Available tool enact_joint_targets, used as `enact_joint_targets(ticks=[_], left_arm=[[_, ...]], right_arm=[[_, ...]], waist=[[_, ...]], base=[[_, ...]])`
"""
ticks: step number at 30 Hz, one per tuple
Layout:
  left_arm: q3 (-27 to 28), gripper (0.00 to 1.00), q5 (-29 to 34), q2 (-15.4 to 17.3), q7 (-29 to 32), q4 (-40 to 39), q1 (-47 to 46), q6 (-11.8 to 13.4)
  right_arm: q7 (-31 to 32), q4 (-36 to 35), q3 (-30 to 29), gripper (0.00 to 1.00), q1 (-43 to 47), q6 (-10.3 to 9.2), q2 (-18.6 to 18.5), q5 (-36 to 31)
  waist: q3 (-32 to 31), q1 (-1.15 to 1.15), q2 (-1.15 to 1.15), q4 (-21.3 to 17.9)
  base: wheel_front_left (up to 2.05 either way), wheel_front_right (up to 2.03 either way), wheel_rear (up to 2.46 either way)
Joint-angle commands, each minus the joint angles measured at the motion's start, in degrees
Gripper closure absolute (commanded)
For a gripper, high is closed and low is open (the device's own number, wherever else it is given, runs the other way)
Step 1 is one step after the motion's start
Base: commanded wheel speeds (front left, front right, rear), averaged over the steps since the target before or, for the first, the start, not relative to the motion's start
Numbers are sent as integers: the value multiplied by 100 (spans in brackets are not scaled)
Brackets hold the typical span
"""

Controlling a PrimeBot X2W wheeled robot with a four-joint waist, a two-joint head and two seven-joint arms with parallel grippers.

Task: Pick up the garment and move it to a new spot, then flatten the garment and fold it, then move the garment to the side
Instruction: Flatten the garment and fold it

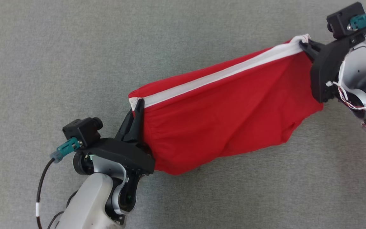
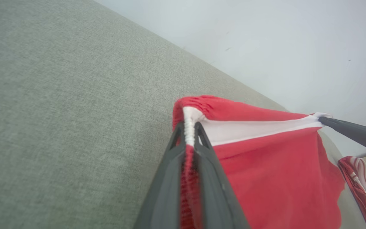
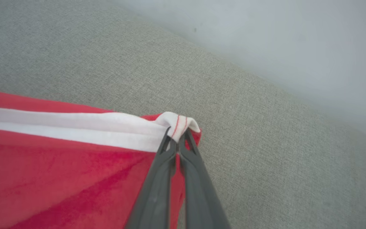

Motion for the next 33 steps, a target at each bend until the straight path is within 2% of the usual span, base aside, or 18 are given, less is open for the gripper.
enact_joint_targets(ticks=[1, 2, 3, 8, 16, 20, 25, 29, 33], left_arm=[[4, 63, 46, -12, -62, 50, -96, -13], [7, 0, 46, -30, -87, 95, -129, -11], [-8, 0, 73, -44, -132, 130, -166, -18], [15, 0, 168, -100, -432, 269, -224, -91], [364, 0, 618, 119, -688, 126, 299, -237], [947, 0, 1326, 67, -688, -428, 881, -223], [1513, 0, 2188, -84, -687, -891, 1571, -412], [1888, 0, 2717, -225, -688, -1205, 1986, -549], [2144, 0, 2963, -317, -688, -1403, 2260, -710]], right_arm=[[-108, 96, 38, 100, -95, -19, 47, 44], [-181, 188, 88, 61, -153, -19, 82, 63], [-254, 293, 130, 0, -208, -19, 109, 76], [-593, 619, 306, 0, -283, -18, 221, 264], [-893, 627, 403, 0, 86, -18, 103, 864], [-955, 469, 324, 0, 414, -18, -36, 1124], [-1064, 459, 98, 0, 830, -18, -111, 1170], [-1130, 650, -185, 0, 1060, -18, 51, 1164], [-1189, 943, -488, 0, 1132, -18, 225, 1083]], waist=[[90, -1, -1, 86], [96, -1, -1, 91], [103, -1, -1, 95], [8, -1, -1, 77], [-456, -1, -1, -73], [-665, -1, -1, -121], [-782, -1, -1, -142], [-759, -1, -1, -80], [-666, -1, -1, 46]], base=[[0, 0, 0], [0, 0, 0], [0, 0, 0], [0, 0, 0], [0, 0, 0], [0, 0, 0], [0, 0, 0], [0, 0, 0], [0, 0, 0]])
